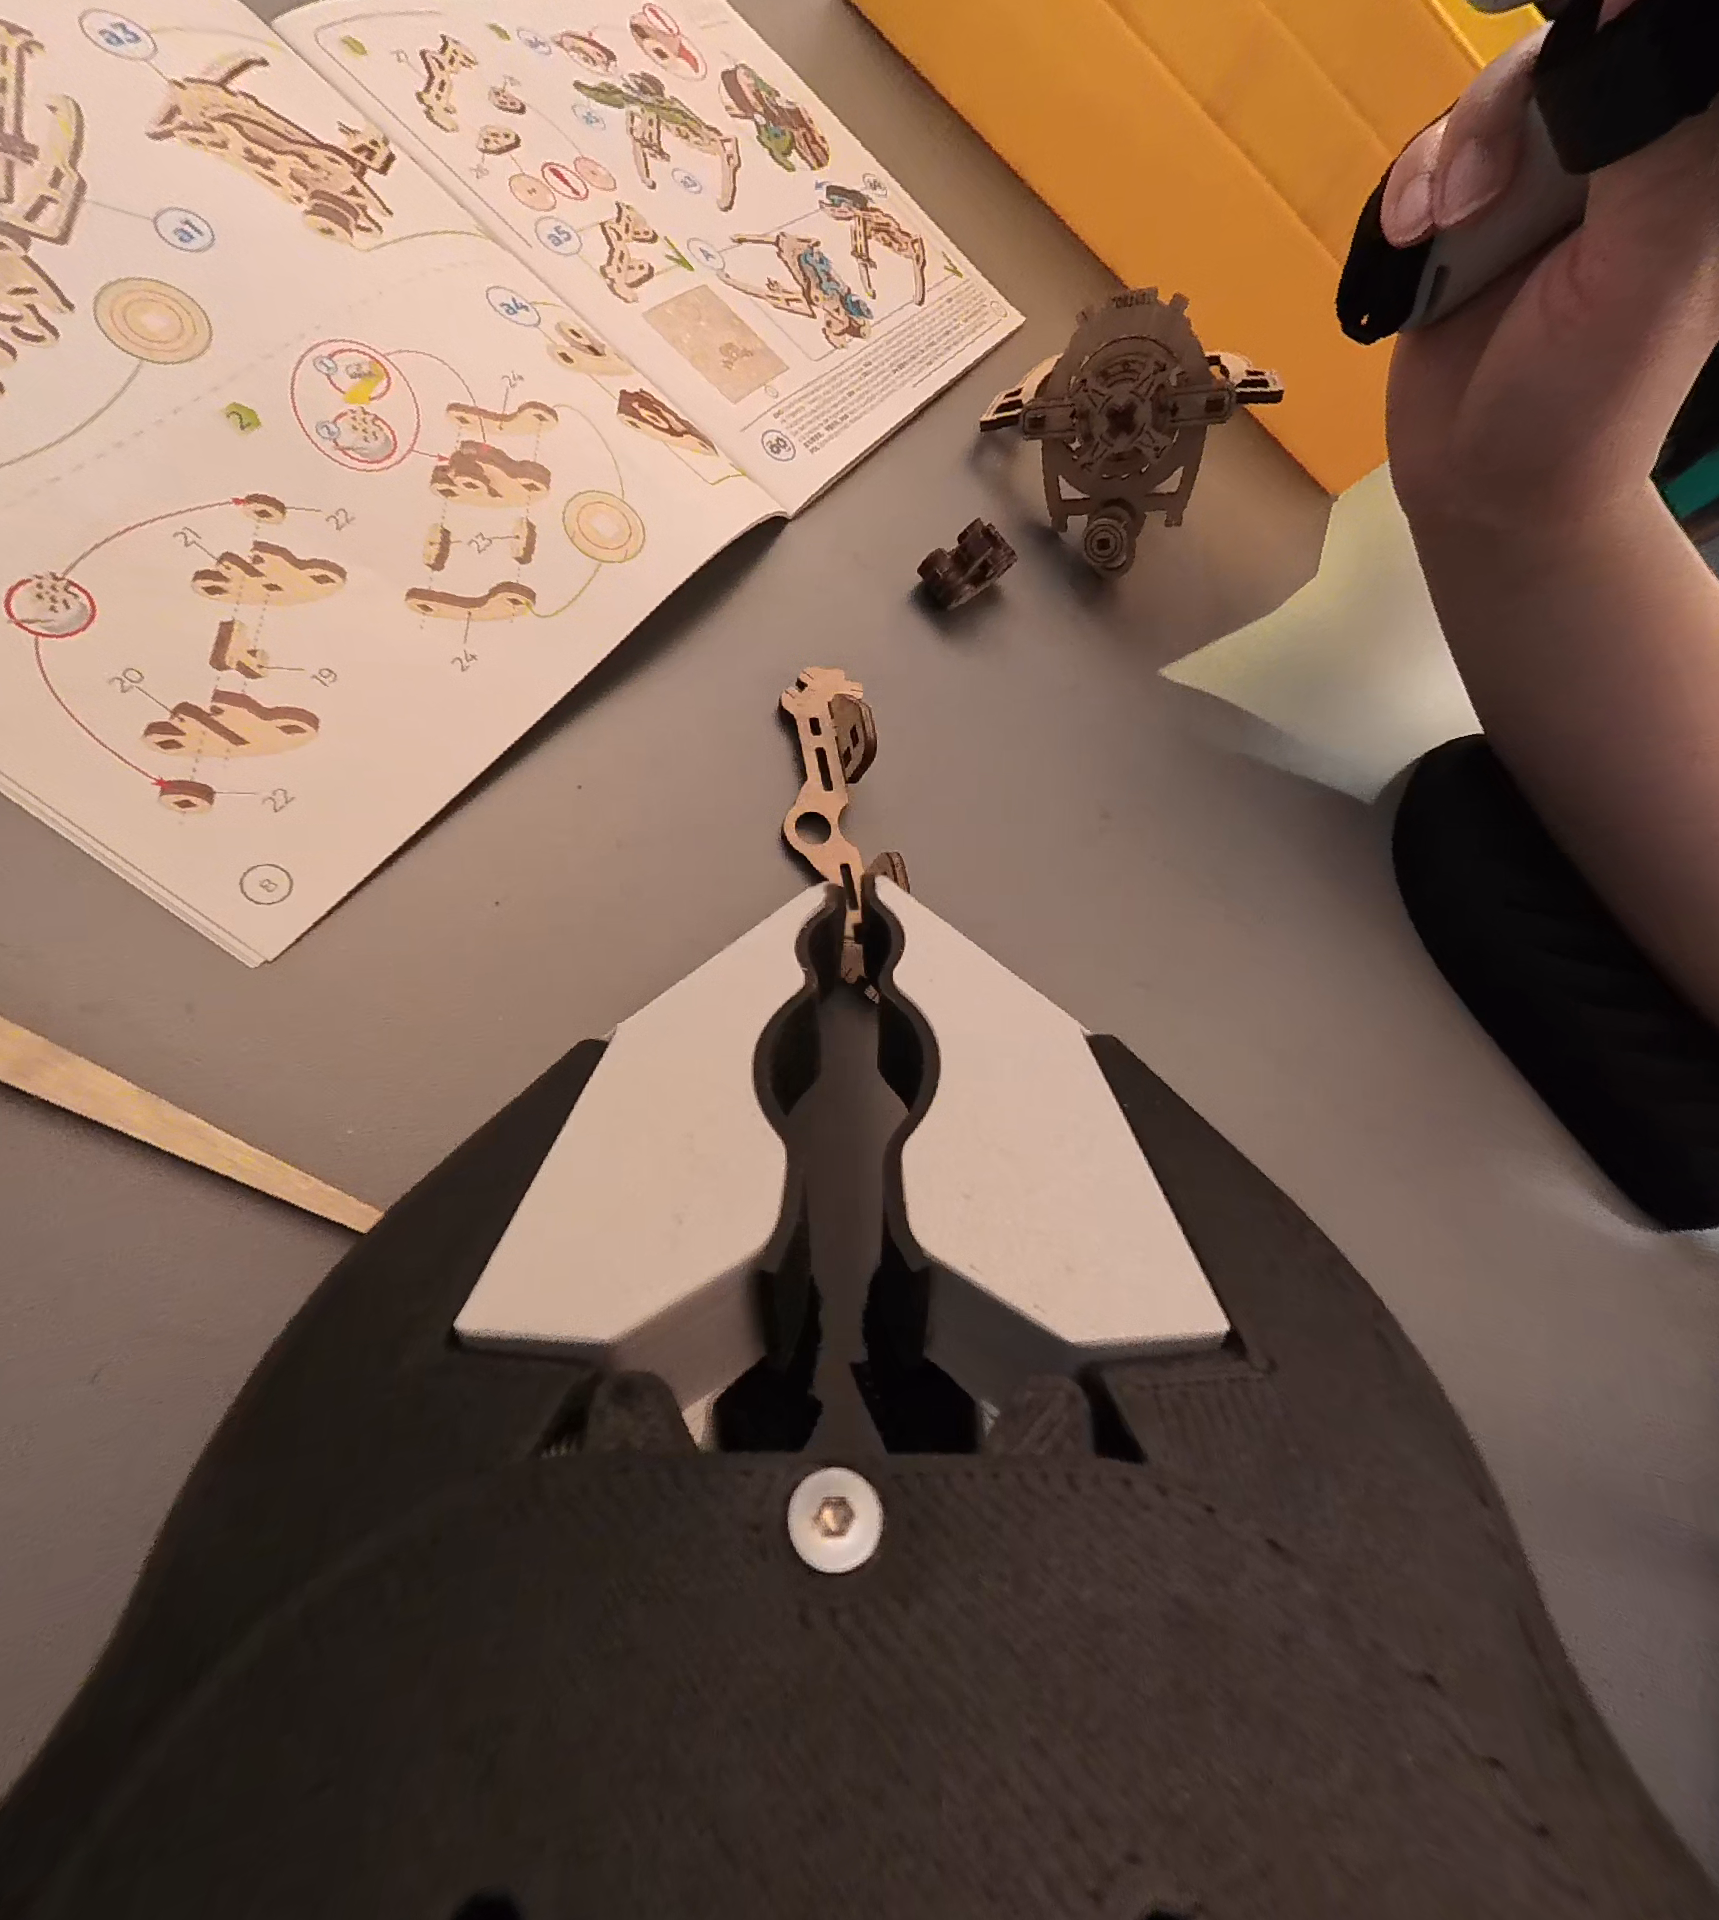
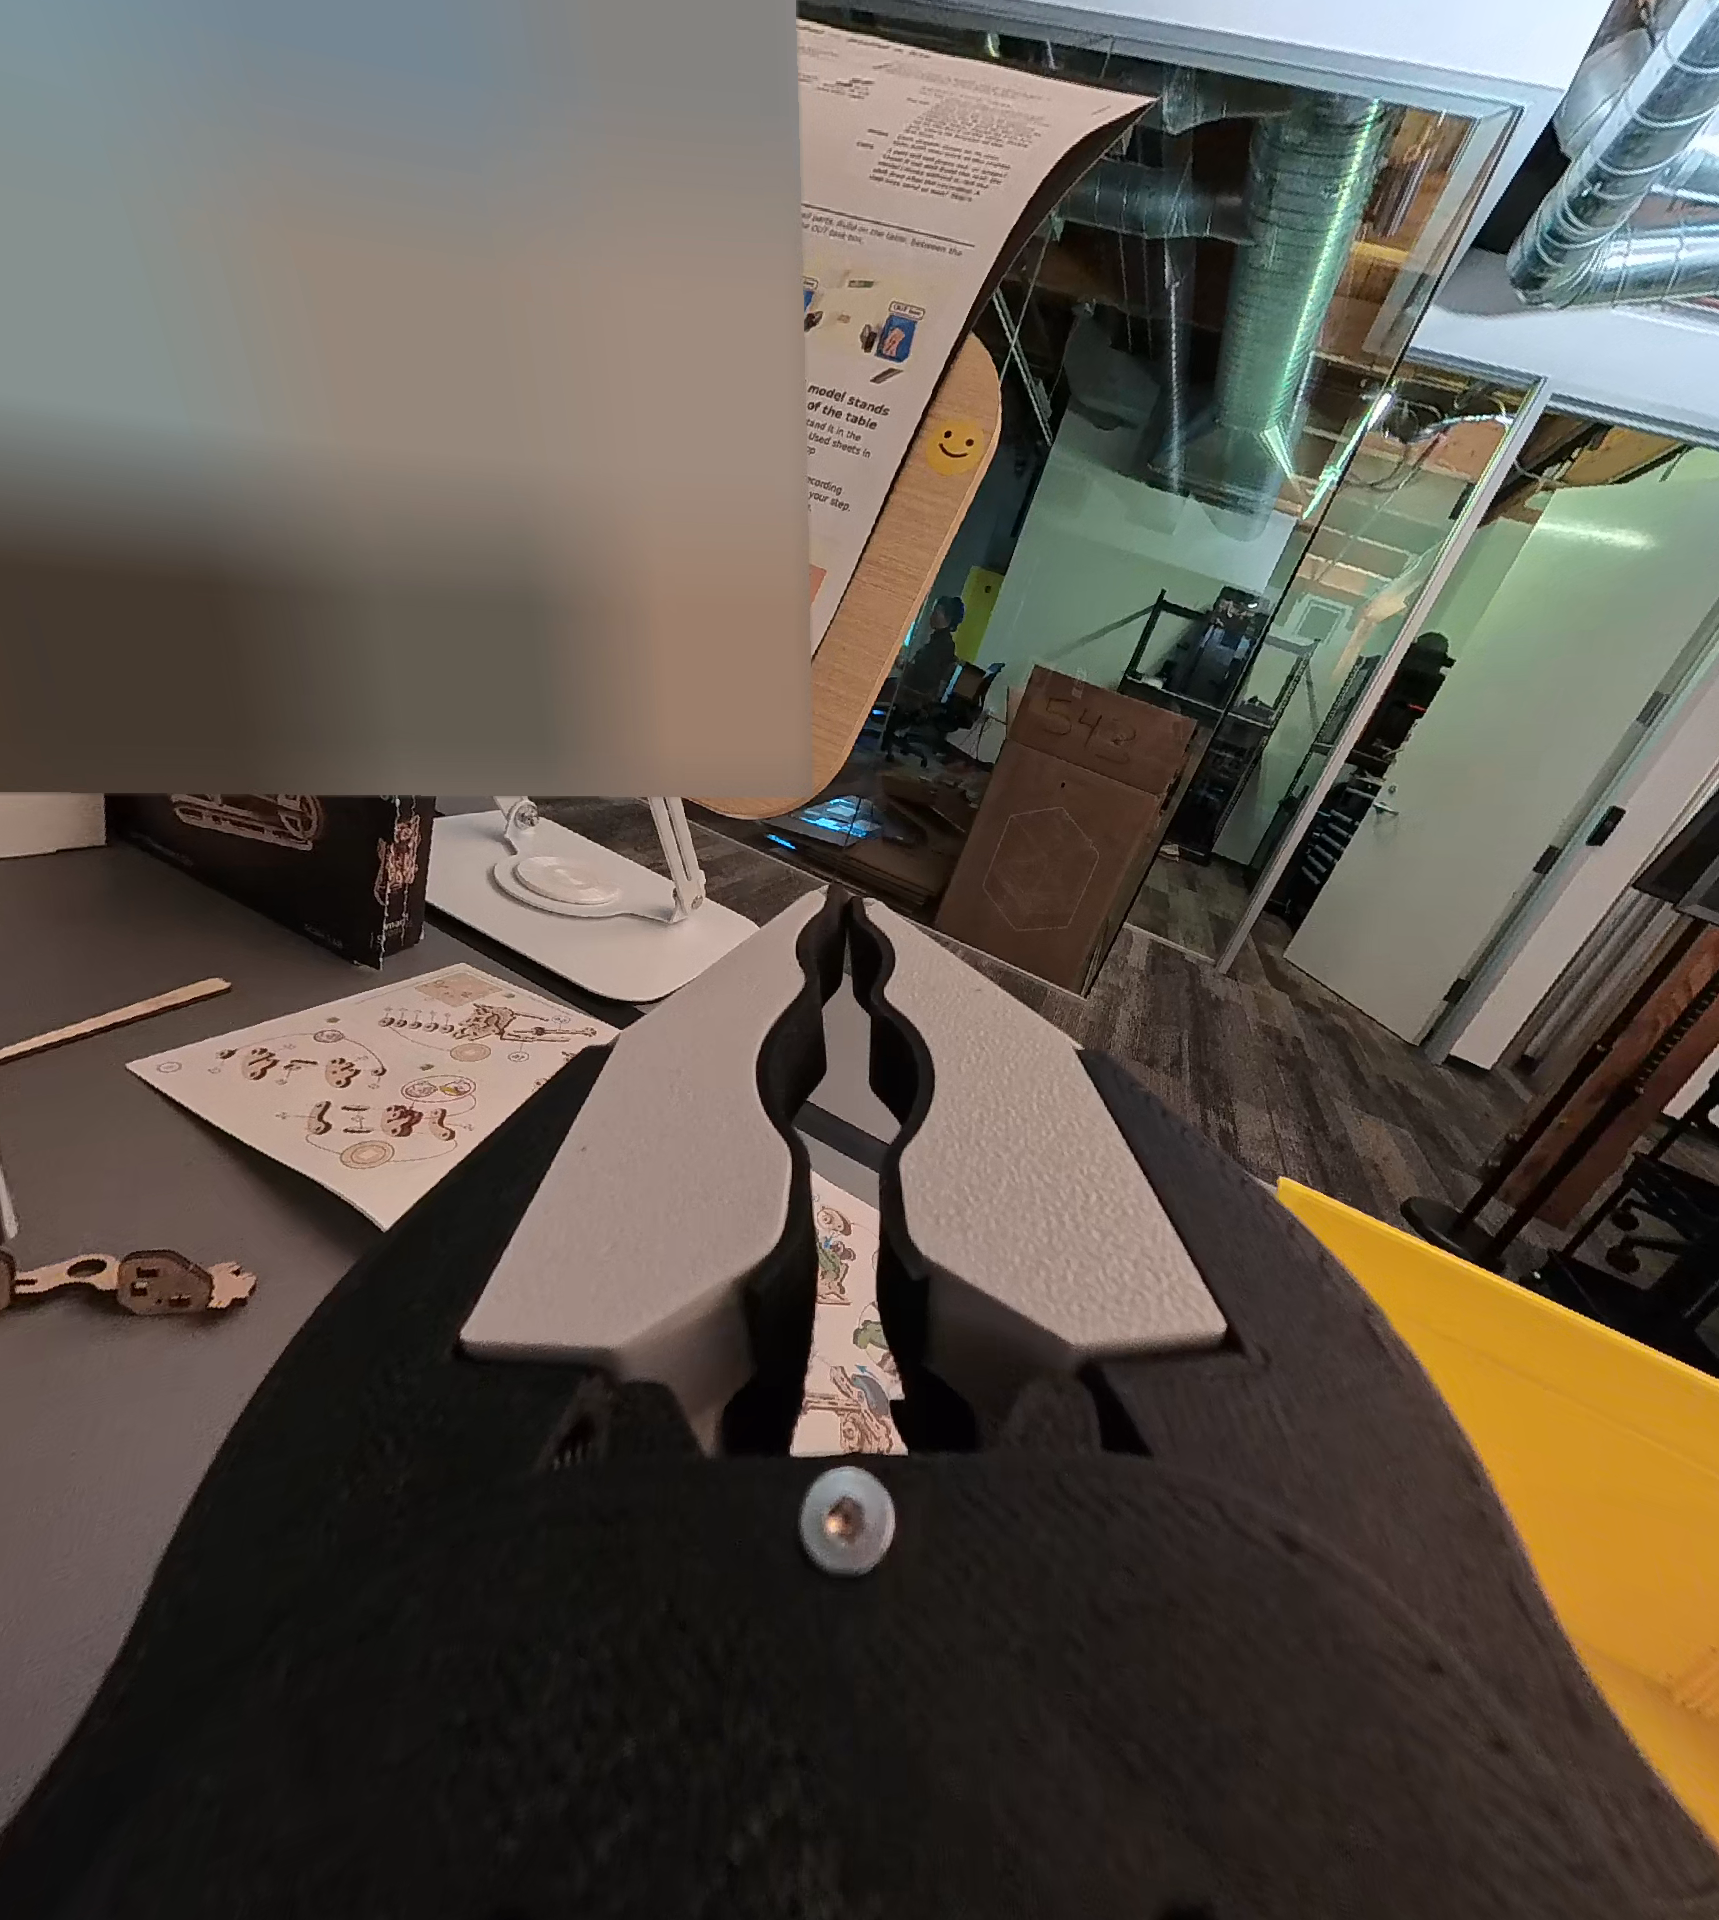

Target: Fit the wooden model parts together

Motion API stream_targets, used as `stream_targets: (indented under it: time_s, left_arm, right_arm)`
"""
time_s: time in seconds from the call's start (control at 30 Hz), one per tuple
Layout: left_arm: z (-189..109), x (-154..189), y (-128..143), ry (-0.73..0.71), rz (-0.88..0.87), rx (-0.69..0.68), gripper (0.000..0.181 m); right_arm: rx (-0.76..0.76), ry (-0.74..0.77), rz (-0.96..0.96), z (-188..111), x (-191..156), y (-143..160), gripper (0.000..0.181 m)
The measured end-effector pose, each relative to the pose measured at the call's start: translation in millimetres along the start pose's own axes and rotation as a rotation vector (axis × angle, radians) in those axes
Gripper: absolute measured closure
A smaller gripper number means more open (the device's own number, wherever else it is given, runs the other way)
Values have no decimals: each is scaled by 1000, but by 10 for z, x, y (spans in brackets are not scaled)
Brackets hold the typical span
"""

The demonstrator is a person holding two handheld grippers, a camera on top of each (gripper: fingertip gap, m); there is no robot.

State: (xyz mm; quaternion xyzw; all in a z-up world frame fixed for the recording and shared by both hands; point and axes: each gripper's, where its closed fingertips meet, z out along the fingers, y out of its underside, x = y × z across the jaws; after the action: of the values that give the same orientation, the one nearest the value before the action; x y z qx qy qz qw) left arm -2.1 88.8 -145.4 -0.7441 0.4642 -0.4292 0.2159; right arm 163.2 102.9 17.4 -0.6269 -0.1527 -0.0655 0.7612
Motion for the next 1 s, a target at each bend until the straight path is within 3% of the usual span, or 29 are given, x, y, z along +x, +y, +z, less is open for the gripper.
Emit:
stream_targets:
  time_s: [0.37,0.6,0.8,1.0]
  left_arm:
    - [-38,-4,-58,9,-8,38,172]
    - [1,114,-60,1,136,29,160]
    - [72,105,27,-100,293,-36,169]
    - [75,97,66,-112,327,-61,181]
  right_arm:
    - [-1,-8,5,7,-18,2,181]
    - [-7,-15,1,16,-39,11,181]
    - [-9,-16,0,15,-40,12,181]
    - [-10,-17,1,14,-42,14,181]
